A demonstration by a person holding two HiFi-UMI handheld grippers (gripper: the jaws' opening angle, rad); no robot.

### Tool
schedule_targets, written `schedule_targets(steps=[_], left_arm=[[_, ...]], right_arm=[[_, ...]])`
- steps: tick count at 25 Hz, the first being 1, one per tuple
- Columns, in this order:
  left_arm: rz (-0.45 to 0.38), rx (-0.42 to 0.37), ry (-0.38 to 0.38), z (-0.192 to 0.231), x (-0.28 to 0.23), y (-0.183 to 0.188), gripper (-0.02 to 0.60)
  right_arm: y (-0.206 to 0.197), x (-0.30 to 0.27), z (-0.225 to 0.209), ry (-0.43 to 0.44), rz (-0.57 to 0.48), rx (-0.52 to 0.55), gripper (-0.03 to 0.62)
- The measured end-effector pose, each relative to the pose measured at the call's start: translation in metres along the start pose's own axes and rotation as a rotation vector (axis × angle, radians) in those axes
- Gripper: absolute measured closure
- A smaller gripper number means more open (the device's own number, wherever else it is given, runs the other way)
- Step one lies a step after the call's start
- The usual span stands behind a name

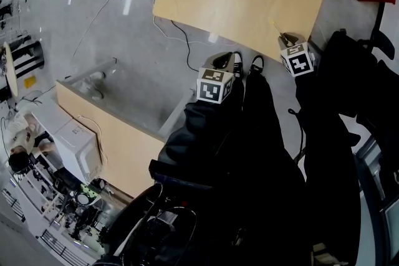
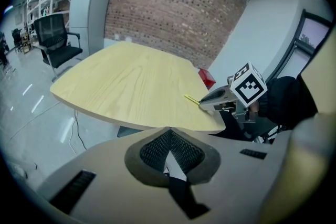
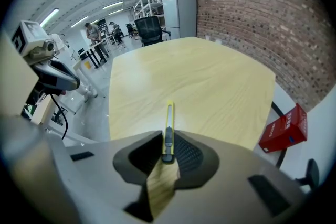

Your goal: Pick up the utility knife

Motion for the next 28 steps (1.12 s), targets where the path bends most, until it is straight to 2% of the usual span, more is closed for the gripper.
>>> schedule_targets(steps=[8,14,18,21,28], left_arm=[[-0.033,-0.015,-0.003,-0.003,0.008,0.010,0.581],[-0.100,-0.045,-0.005,-0.014,0.022,0.031,0.581],[-0.168,-0.048,-0.025,-0.031,0.045,0.056,0.581],[-0.244,-0.094,-0.030,-0.042,0.059,0.079,0.581],[-0.383,-0.181,-0.055,-0.075,0.092,0.125,0.581]], right_arm=[[0.010,0.021,0.007,-0.030,-0.050,-0.001,0.523],[0.030,0.064,0.007,-0.111,-0.179,-0.025,0.523],[0.046,0.112,0.014,-0.148,-0.296,-0.067,0.523],[0.060,0.146,0.020,-0.176,-0.389,-0.085,0.523],[0.093,0.223,0.038,-0.261,-0.537,-0.027,0.523]])
Point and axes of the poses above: the fingertips, and each gripper's own axes: x backward along the fingers, z to its left, y out of its top, the point moved 7 cm from there along x, backward along the fingers, and after that the axes turned 4 degrees about x, right-handed, at the moved point
